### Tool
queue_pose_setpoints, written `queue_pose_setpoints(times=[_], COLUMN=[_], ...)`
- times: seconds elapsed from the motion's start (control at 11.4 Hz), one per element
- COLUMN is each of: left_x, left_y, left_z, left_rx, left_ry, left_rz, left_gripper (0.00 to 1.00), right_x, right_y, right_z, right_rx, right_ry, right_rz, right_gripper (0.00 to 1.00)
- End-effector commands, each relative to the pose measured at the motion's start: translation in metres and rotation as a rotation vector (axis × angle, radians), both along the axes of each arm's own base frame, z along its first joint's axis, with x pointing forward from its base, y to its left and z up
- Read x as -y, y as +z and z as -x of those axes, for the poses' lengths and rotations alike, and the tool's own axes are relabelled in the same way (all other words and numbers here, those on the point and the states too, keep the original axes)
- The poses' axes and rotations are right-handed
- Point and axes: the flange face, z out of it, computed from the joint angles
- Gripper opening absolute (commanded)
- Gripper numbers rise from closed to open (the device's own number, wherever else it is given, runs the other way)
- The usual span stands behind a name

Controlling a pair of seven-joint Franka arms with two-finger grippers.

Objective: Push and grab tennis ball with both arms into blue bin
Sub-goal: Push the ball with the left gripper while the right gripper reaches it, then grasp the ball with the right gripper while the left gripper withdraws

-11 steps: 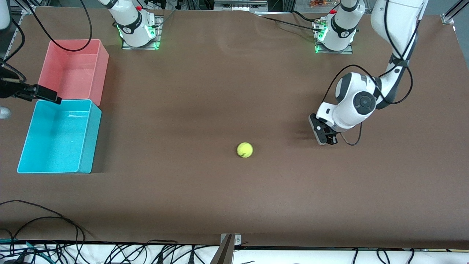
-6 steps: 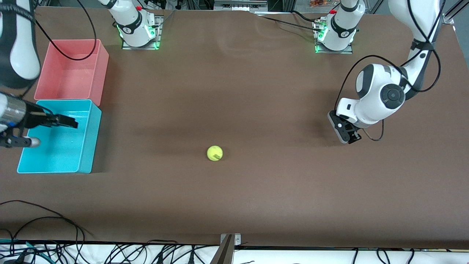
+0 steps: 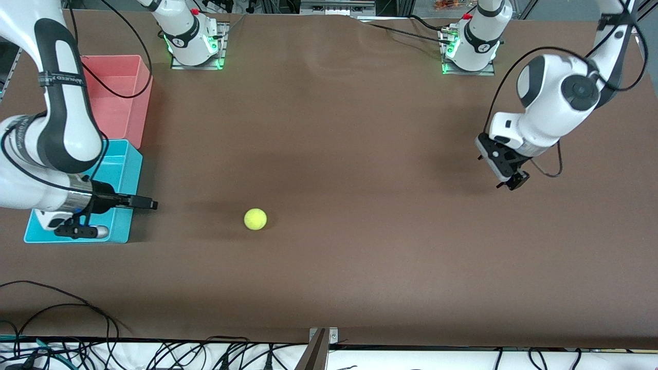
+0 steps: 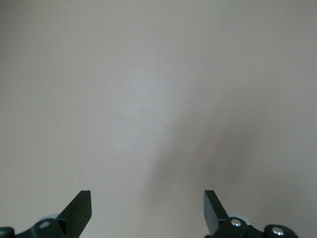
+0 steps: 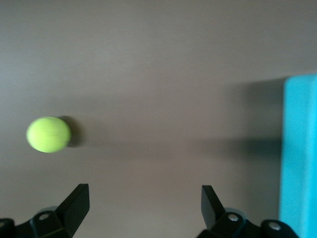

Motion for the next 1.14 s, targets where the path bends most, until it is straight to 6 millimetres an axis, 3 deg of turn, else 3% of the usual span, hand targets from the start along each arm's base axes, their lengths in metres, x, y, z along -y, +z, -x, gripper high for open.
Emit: queue_pose_setpoints(times=[0.0,0.18,0.44,0.79,1.05], left_x=[-0.013,-0.017,-0.043,-0.05,-0.052], left_y=[0.057,0.088,0.113,0.17,0.197], left_z=[0.016,0.007,-0.002,-0.004,-0.002], left_rx=[0.102,0.166,0.197,0.094,0.052], left_ry=[0.019,0.029,0.137,0.26,0.412], left_rz=[-0.012,-0.004,0.02,0.026,0.034], left_gripper=[1.0,1.0,1.0,1.0,1.0], right_x=[-0.038,-0.068,-0.075,-0.087,-0.101], right_y=[-0.033,-0.059,-0.094,-0.117,-0.125], right_z=[-0.018,-0.022,-0.029,-0.031,-0.028], right_rx=[0.053,0.066,0.109,0.111,0.1], right_ry=[-0.025,0.009,0.023,0.032,0.051], right_rz=[-0.022,0.002,0.037,0.041,0.042], right_gripper=[1.0,1.0,1.0,1.0,1.0])
